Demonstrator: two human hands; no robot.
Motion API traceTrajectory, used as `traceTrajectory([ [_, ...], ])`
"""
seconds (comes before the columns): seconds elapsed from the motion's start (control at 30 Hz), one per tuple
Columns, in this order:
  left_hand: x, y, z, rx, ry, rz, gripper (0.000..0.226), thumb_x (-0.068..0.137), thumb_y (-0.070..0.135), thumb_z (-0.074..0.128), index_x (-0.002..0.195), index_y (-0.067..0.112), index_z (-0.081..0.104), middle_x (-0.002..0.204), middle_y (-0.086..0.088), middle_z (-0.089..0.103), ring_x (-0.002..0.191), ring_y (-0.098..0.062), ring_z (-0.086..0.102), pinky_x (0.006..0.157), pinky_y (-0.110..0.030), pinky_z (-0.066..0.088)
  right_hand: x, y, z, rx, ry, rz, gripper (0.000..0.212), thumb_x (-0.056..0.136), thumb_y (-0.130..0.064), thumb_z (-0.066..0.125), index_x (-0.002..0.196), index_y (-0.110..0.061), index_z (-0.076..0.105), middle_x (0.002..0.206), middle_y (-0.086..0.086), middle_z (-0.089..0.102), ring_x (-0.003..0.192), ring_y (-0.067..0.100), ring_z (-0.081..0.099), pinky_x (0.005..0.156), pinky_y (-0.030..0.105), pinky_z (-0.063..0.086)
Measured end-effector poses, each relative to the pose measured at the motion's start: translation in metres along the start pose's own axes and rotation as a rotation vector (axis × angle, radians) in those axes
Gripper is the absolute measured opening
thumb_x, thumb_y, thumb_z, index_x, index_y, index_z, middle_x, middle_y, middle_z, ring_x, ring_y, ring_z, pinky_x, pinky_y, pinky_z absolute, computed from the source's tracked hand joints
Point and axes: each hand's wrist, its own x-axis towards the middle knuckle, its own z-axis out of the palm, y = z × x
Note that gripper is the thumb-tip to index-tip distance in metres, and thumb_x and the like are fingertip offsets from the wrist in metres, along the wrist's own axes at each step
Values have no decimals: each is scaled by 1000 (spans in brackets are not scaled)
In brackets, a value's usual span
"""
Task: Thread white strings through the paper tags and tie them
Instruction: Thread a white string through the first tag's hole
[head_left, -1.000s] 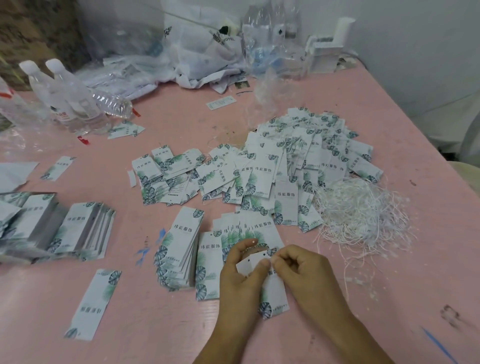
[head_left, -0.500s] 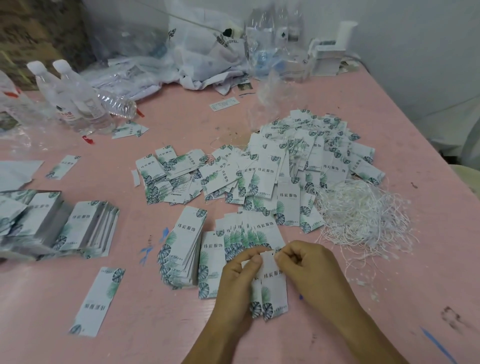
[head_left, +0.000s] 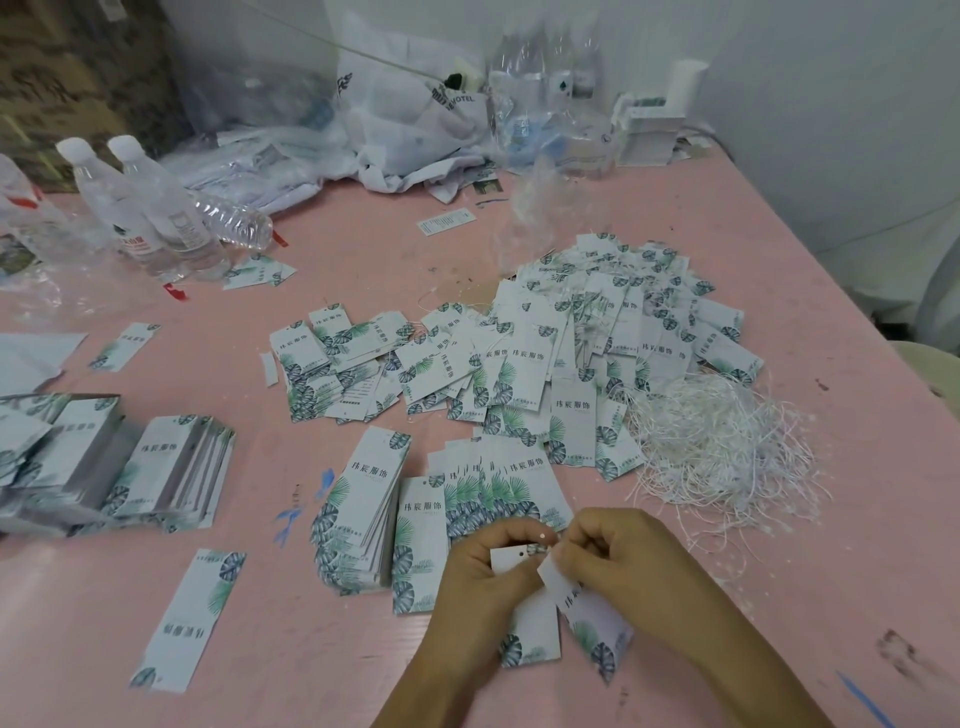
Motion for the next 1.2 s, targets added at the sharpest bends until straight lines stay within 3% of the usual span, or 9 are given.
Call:
traceTrajectory([
  [0.23, 2, -2, -2, 84, -15, 76, 19, 76, 22, 83, 89, 13, 72, 97, -11, 70, 83, -27, 64, 71, -42, 52, -2, 6, -3, 94, -49, 6, 11, 86, -29, 67, 75, -27, 68, 57, -7, 57, 54, 6, 46, 56, 28, 37],
  [0.37, 2, 1, -2, 115, -54, 96, 26, 73, 24, 87, 89, 11, 71, 95, -11, 69, 86, -28, 62, 80, -48, 50, -3, 10, -5, 165, -101, 18, 22, 87, -28, 68, 66, -34, 66, 53, -11, 52, 52, 4, 42, 53, 21, 33],
  [0.63, 1, 0, 0, 59, -21, 69, 24, 73, 10, 85, 92, 8, 71, 99, -13, 70, 82, -28, 65, 70, -40, 54, -6, 11, -4, 145, -107, 4, 20, 92, -27, 61, 73, -33, 63, 57, -12, 52, 56, 5, 41, 57, 24, 34],
  [0.73, 1, -1, 3, 66, 8, 66, 27, 71, 17, 88, 91, 8, 72, 106, -18, 71, 90, -33, 68, 78, -49, 55, -6, 12, -3, 130, -88, -6, 19, 92, -26, 61, 73, -30, 61, 58, -12, 51, 57, 4, 41, 57, 25, 34],
  [0.83, 1, -2, 4, 165, 43, 82, 23, 73, 24, 86, 89, 14, 73, 99, -15, 71, 85, -32, 65, 80, -56, 51, -7, 12, -1, 98, -76, 2, 17, 91, -26, 61, 75, -32, 62, 58, -12, 54, 55, 2, 42, 55, 23, 35],
  [0.97, 0, -2, 6, 245, 48, 109, 18, 75, 26, 81, 88, 16, 73, 94, -6, 71, 87, -24, 66, 85, -49, 52, -8, 15, -3, -1, -12, 15, 11, 87, -33, 59, 77, -33, 61, 64, -10, 60, 54, -1, 45, 54, 21, 36],
  [1.07, 0, -1, 7, 279, 44, 134, 16, 76, 26, 79, 86, 16, 73, 91, -3, 71, 89, -20, 66, 85, -35, 53, -6, 17, -3, -32, 1, 15, 10, 87, -36, 60, 77, -33, 61, 63, -11, 59, 53, -1, 45, 54, 21, 37],
  [1.2, 0, 0, 7, 177, 115, 98, 13, 73, 23, 79, 81, 15, 72, 91, -10, 71, 81, -25, 64, 77, -44, 50, -3, 21, -6, 221, -93, 79, 12, 91, -28, 63, 80, -32, 66, 56, -8, 59, 49, 4, 47, 49, 18, 37],
])
